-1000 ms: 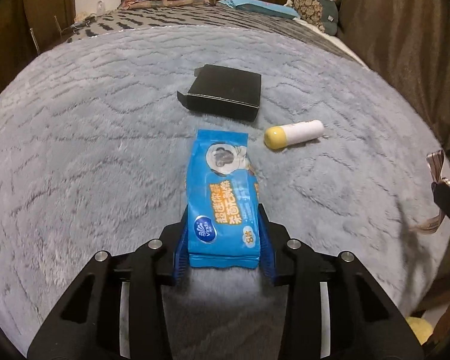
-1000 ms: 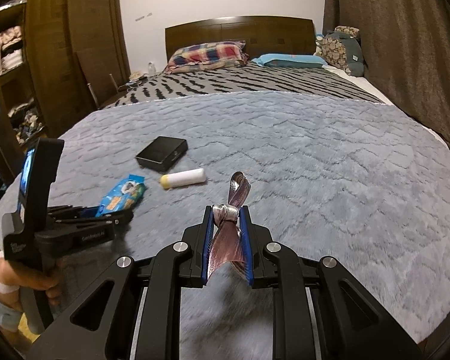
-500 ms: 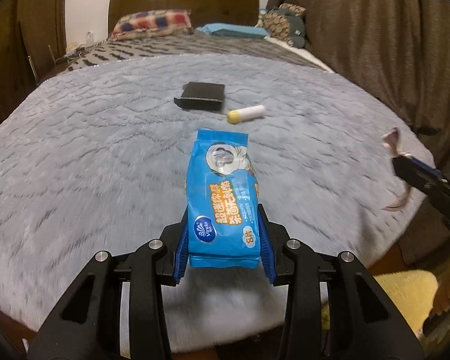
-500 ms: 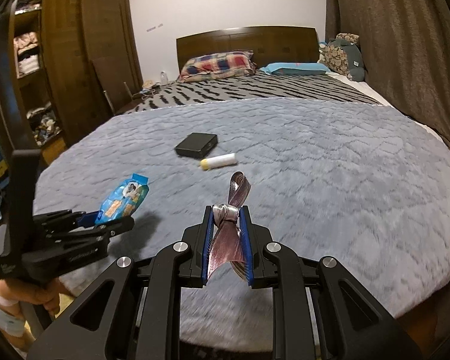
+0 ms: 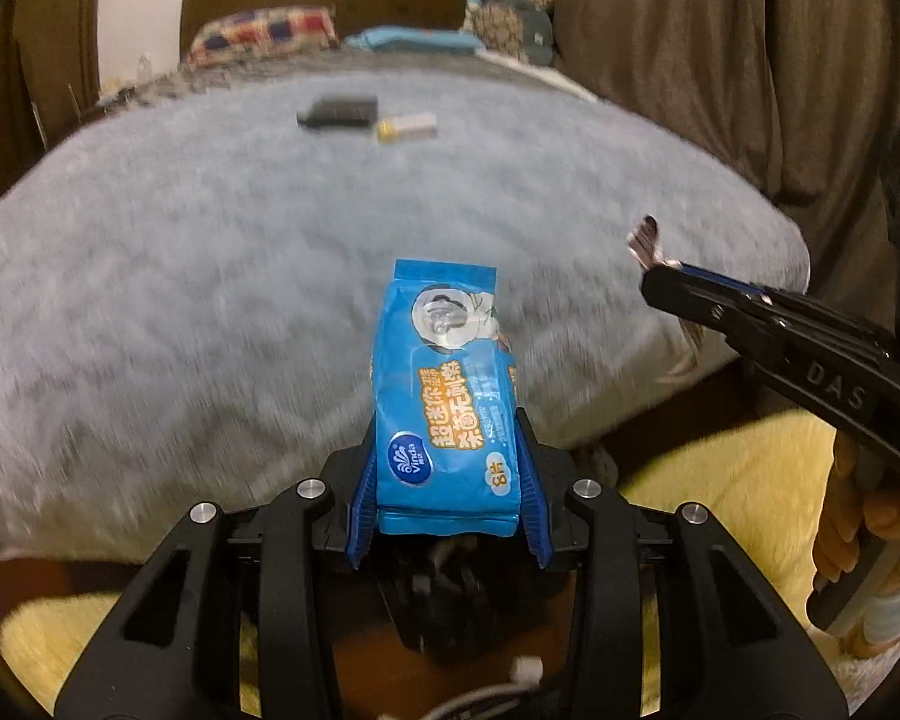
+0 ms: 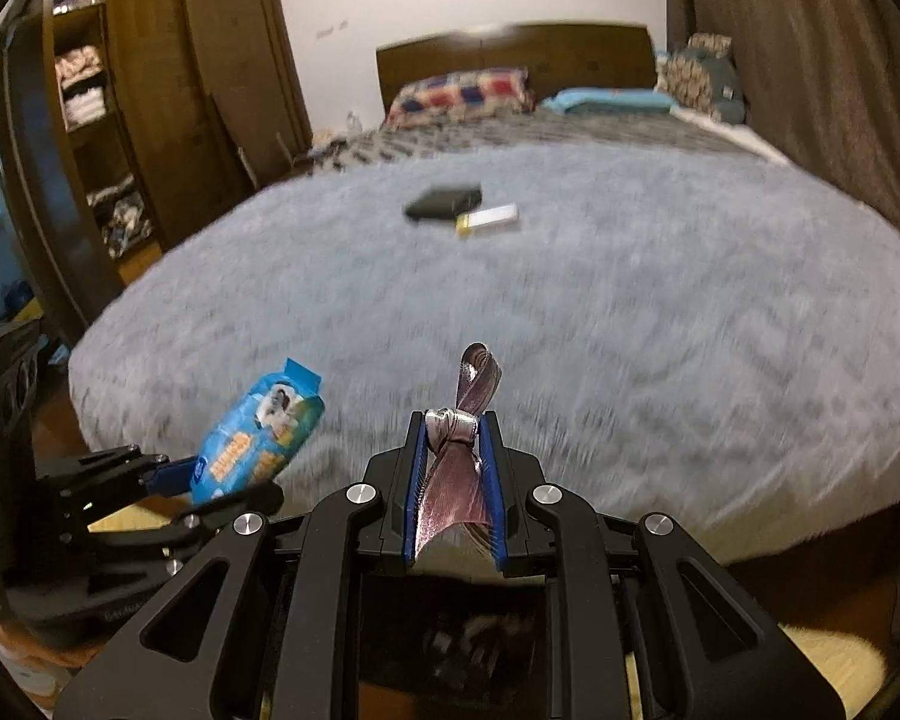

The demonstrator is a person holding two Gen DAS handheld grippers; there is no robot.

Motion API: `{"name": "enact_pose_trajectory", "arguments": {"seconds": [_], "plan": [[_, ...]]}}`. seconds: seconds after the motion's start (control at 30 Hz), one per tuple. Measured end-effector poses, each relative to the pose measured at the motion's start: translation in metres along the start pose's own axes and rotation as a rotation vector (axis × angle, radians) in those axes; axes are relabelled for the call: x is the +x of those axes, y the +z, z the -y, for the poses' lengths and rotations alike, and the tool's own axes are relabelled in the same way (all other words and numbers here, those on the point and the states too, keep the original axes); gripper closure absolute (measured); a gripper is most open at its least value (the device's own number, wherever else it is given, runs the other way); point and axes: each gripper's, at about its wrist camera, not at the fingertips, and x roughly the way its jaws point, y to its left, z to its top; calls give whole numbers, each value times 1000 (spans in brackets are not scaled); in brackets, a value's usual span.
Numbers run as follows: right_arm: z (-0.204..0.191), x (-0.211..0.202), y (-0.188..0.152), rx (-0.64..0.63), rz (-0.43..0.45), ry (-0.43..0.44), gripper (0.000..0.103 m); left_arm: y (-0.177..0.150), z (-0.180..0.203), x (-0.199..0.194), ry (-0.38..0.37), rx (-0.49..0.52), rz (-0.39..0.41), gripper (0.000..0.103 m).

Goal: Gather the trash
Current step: 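Lower the held wipes pack and ribbon past the bed edge toward the bin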

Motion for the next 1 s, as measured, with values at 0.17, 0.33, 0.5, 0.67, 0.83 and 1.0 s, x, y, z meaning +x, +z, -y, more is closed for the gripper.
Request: {"name": "enact_pose_trajectory", "arguments": {"seconds": [0.17, 0.33, 0.5, 0.67, 0.83, 1.0], "plan": [[-4, 17, -32, -12, -91, -18, 84, -34, -3, 22, -23, -25, -94, 66], [-6, 34, -63, -12, -176, -23, 84, -57, -5, 44, -34, -35, -163, 66], [-2, 56, -84, -7, -258, -28, 84, -73, -3, 68, -32, -26, -227, 66], [5, 85, -103, 14, -353, -34, 85, -88, -4, 97, -29, -23, -302, 66], [13, 108, -120, 39, -432, -41, 85, -100, -10, 125, -25, -47, -375, 66], [23, 126, -133, 79, -494, -36, 84, -113, -21, 145, -43, -82, -431, 66]]}}
